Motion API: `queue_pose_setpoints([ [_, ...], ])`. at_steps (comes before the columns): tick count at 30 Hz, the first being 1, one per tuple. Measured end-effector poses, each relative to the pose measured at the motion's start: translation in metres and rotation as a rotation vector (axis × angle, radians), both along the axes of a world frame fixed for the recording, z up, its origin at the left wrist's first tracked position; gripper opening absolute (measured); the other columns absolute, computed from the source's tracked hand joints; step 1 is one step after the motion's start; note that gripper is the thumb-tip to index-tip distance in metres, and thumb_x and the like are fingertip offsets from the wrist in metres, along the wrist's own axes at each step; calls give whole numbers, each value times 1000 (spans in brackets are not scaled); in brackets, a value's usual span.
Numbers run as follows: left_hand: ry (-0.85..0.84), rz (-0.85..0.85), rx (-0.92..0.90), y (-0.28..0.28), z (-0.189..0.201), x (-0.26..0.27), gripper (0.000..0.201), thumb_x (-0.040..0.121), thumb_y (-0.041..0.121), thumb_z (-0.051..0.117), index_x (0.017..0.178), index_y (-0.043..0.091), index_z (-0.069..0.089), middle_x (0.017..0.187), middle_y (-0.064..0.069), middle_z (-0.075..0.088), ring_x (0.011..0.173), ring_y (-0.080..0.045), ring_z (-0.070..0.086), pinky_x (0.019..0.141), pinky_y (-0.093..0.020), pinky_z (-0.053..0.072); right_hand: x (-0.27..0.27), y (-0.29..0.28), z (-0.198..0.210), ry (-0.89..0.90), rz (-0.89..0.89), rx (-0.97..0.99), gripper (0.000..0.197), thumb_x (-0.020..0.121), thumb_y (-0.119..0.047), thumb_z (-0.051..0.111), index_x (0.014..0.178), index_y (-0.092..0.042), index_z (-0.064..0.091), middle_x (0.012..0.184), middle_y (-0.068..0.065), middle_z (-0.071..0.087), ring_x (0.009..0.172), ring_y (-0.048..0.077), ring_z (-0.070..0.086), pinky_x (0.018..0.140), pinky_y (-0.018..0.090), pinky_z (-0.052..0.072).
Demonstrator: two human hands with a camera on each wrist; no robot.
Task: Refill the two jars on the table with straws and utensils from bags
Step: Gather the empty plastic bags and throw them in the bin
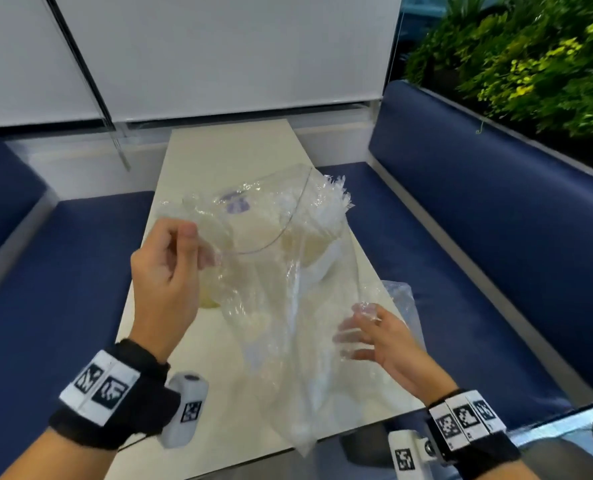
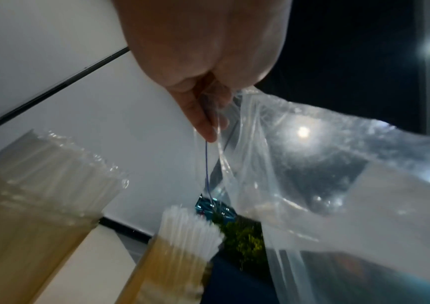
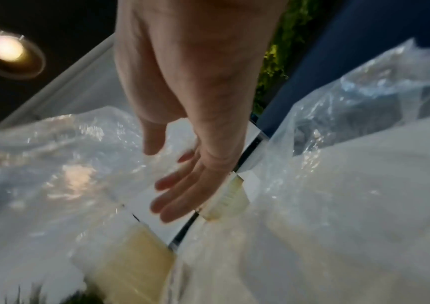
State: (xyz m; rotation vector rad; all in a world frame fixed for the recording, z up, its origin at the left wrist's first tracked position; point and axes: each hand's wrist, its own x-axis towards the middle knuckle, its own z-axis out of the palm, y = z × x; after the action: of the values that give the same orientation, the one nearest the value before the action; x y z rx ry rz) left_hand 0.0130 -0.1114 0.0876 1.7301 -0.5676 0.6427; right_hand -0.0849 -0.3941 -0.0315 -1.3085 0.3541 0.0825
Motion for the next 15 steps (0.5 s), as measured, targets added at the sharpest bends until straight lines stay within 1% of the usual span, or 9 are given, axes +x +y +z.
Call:
queue_pose_setpoints([
  [2,37,12,19,2,-19,-12,28,107,20,44,81,24,53,63,6,64,57,-6,57,59,-16,45,6,-13,6,-45,-182,28,19,95,-14,64,108,-4,55,94,16,64,89,35,73,82,51,60],
  [3,65,18,50,4,-30,-18,28,106,23,46,79,22,55,61,2,64,54,-6,56,56,-17,44,10,-24,10,-54,-265,-13,13,95,-9,65,105,-6,57,91,13,63,82,30,72,77,47,61],
  [6,237,9,167,0,-66,-29,32,101,30,53,75,15,63,55,-3,65,49,-10,60,51,-29,50,17,-66,17,-51,-448,-274,12,90,-6,70,99,-13,65,88,7,70,75,19,66,63,28,56],
  [7,322,-21,209,-5,-76,-32,32,97,34,56,73,15,65,54,-3,67,51,-10,63,54,-34,53,20,-79,15,-37,-464,-367,11,90,-9,72,98,-15,67,89,7,72,76,18,66,63,27,55],
  [9,501,-106,296,-17,-96,-38,40,93,45,58,67,16,69,56,0,70,56,-12,68,65,-40,57,29,-102,7,10,-425,-503,8,91,-15,72,98,-17,70,93,9,73,81,20,66,74,35,57],
  [10,577,-130,357,-24,-105,-38,47,93,52,55,65,17,70,57,1,71,58,-12,69,70,-40,58,33,-111,1,42,-383,-556,10,92,-18,71,102,-17,71,95,11,73,84,21,67,80,39,57],
  [12,690,-124,479,-39,-116,-35,63,93,63,46,61,15,72,57,4,72,57,-11,70,75,-38,58,41,-122,-11,109,-300,-624,21,95,-23,67,114,-13,68,100,15,71,86,22,67,84,42,56],
  [13,753,-116,505,-47,-119,-31,70,93,66,43,60,12,72,56,3,71,55,-14,70,72,-37,59,43,-125,-15,152,-274,-645,31,97,-28,64,123,-11,63,106,15,70,90,22,65,85,44,56],
  [15,850,-78,559,-61,-123,-23,79,96,65,40,59,3,71,50,1,68,46,-18,67,59,-34,59,43,-126,-21,286,-220,-725,58,97,-45,59,142,-12,48,132,11,60,114,27,60,95,44,50],
])
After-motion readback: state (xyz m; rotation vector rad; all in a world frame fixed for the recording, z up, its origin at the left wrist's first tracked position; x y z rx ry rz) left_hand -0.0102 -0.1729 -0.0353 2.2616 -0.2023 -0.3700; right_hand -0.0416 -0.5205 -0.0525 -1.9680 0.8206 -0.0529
